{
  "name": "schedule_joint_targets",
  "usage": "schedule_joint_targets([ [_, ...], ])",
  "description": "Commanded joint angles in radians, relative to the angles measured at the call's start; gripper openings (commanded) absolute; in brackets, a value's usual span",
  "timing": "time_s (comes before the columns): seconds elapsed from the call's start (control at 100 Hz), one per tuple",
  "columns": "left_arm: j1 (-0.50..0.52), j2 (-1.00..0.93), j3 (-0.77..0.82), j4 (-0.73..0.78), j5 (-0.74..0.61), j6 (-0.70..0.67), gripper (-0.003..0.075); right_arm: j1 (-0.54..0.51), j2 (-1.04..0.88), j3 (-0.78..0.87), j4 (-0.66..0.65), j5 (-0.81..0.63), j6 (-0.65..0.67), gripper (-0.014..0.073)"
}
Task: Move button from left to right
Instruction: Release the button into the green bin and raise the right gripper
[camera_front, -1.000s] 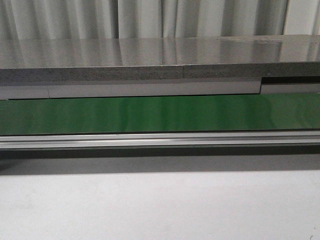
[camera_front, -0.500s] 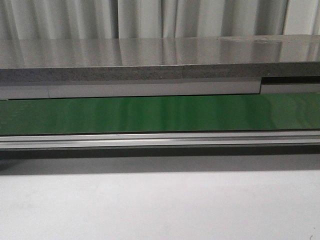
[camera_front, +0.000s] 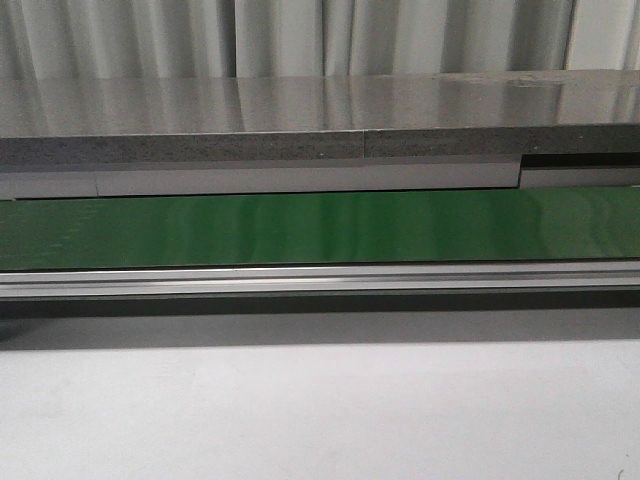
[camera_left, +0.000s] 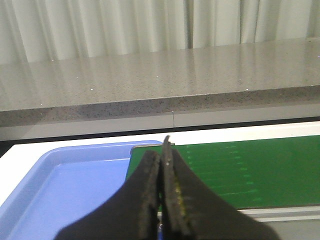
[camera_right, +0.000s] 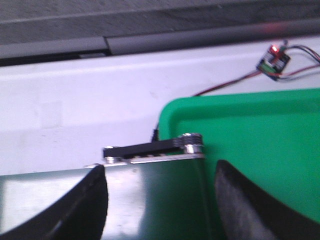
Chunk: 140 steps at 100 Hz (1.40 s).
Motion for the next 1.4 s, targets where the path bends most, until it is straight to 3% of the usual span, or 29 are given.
schedule_joint_targets([
  [0.0,-0.007,0.012,-0.028,-0.010,-0.077,-0.001,-0.0020,0.053,-0.094,0.003,0.014,-0.081,-0.010,0.0469],
  [0.42,-0.007,0.012,-0.028,-0.010,-0.077,-0.001,-0.0020,0.262,-0.480,0.414,0.015,-0.310,-0.010,0.0469],
  [0.75,-0.007,0.012,-0.028,-0.010,-0.077,-0.001,-0.0020,0.298,-0.891,0.747,0.025,-0.394,-0.010,0.0469],
  [1.03,-0.007,0.012,-0.028,-0.010,-0.077,-0.001,-0.0020,0.298,-1.202,0.872,0.025,-0.329,-0.010,0.0469],
  [1.29,-0.007,0.012,-0.028,-0.010,-0.077,-0.001,-0.0020,0.298,-1.255,0.897,0.024,-0.287,-0.010,0.0463],
  [1.39,-0.007,0.012,-0.028,-0.010,-0.077,-0.001,-0.0020,0.298,-1.255,0.897,0.024,-0.296,-0.010,0.0376],
])
